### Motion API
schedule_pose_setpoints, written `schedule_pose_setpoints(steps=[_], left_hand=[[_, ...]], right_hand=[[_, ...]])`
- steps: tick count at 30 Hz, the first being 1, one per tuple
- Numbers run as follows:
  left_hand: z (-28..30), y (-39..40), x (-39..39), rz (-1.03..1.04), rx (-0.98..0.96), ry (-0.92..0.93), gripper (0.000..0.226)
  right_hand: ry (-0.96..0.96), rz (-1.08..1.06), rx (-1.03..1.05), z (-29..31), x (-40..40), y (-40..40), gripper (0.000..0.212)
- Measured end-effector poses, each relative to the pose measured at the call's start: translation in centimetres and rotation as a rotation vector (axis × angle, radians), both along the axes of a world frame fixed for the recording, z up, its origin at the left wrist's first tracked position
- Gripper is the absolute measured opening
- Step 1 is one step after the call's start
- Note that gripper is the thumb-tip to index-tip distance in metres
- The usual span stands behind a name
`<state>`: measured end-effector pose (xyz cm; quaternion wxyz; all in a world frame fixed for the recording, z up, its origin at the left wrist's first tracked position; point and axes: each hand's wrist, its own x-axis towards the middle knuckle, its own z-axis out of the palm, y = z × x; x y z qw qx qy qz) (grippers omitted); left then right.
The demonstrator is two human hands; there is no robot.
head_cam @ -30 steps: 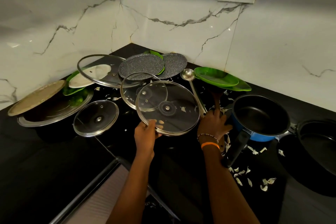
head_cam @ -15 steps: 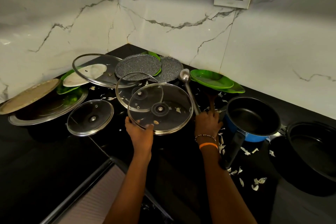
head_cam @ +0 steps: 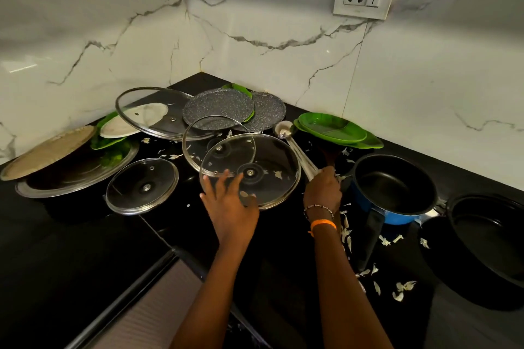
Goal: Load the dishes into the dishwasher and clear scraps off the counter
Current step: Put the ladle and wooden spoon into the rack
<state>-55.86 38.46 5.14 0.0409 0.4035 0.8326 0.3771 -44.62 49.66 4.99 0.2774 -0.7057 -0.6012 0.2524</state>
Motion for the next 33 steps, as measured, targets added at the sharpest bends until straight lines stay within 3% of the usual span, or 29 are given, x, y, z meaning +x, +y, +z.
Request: schedule_pose_setpoints(steps=[5,10,12,16,19,21,22,25,27,33], left_hand=[[0.5,1.1,1.5,-0.193,0.094,-0.171,0.028],[1.9,2.5,2.3,-0.324,0.118,-0.283,0.026],[2.8,3.5,2.6,-0.359,0.125,-0.434,0.029],[4.4,5.4,3.7,-0.442,0.122,-0.991,0.032],[4.6,6.5,4.2,-0.391,0.232,-0.963,0.031],[4.5,6.9,4.2,-0.371,0.314,-0.943,0.037],[4.3,6.9,4.0,-0.377,0.334,-0.944,0.038],[4.4,6.4,3.9,-0.437,0.316,-0.934,0.035],[4.3,6.0,4.0,-0.452,0.268,-0.857,0.033],[2.8,4.9,4.3,-0.377,0.114,-0.686,0.023]], right_hand=[[-0.063,-0.007,0.181,1.8,-0.5,-0.5,0.018],[-0.040,-0.032,0.321,2.4,-1.0,-1.0,0.018],[0.128,-0.106,0.299,2.8,-0.9,-1.7,0.019],[0.648,-0.123,0.284,1.9,-1.6,-3.7,0.018],[0.906,-0.006,0.206,0.7,-2.1,-5.1,0.032],[0.811,0.078,0.194,0.4,-1.3,-5.4,0.034],[0.674,0.090,0.207,0.1,-0.6,-5.1,0.032],[-0.010,0.052,0.251,-1.5,1.9,-3.4,0.013],[-0.295,-0.005,0.142,-2.4,2.9,-2.9,0.021],[-0.259,0.073,0.139,-2.6,3.3,-3.1,0.017]])
